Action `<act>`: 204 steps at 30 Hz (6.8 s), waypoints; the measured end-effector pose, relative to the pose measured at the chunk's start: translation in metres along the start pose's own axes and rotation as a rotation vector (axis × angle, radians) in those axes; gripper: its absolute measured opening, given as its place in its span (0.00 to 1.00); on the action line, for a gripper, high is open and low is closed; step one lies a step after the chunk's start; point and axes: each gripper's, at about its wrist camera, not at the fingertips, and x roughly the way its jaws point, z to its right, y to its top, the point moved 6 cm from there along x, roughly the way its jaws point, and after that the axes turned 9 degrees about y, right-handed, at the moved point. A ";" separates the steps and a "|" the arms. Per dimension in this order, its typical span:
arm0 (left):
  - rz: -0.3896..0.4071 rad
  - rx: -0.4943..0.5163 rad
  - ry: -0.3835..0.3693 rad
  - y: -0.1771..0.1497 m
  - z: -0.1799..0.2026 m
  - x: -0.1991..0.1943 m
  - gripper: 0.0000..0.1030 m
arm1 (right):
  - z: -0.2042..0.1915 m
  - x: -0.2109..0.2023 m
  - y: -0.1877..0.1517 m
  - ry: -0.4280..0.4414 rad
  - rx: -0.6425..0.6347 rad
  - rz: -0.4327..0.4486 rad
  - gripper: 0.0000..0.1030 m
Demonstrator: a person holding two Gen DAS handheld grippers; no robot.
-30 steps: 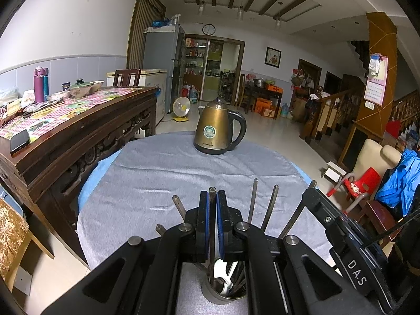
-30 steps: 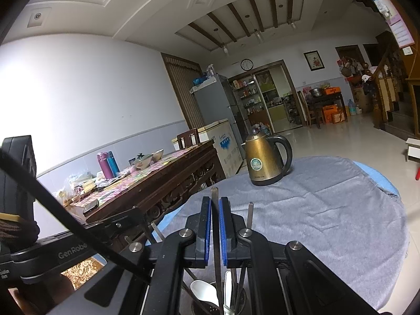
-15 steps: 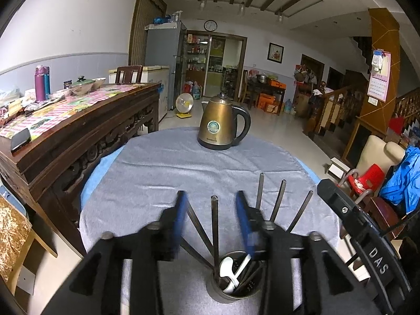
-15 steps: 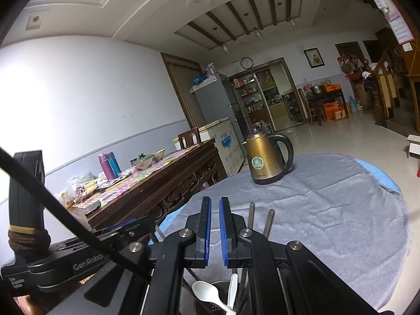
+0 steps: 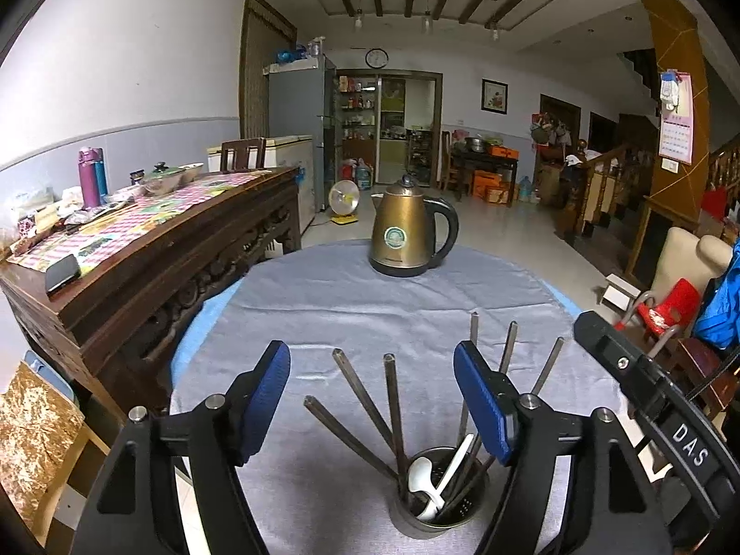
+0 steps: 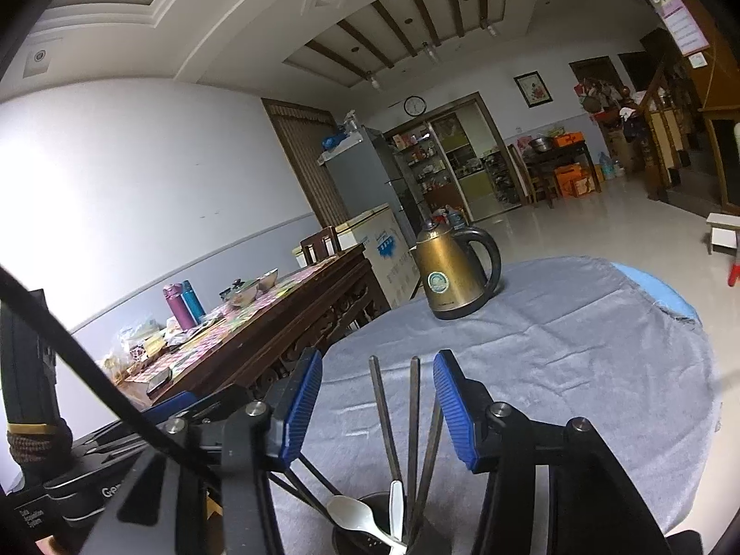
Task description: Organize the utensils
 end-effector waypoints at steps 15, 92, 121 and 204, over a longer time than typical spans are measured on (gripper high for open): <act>0.085 0.102 0.177 0.007 -0.013 -0.034 0.94 | 0.012 -0.032 0.018 -0.091 -0.015 0.018 0.76; -0.053 0.140 0.304 -0.069 -0.071 -0.089 0.97 | -0.064 -0.107 -0.058 -0.186 -0.124 -0.343 0.91; -0.070 0.156 0.262 -0.080 -0.065 -0.083 0.97 | -0.053 -0.099 -0.070 -0.218 -0.089 -0.363 0.91; -0.217 0.154 0.344 -0.077 -0.041 -0.013 0.97 | 0.008 -0.032 -0.064 -0.135 0.010 -0.383 0.81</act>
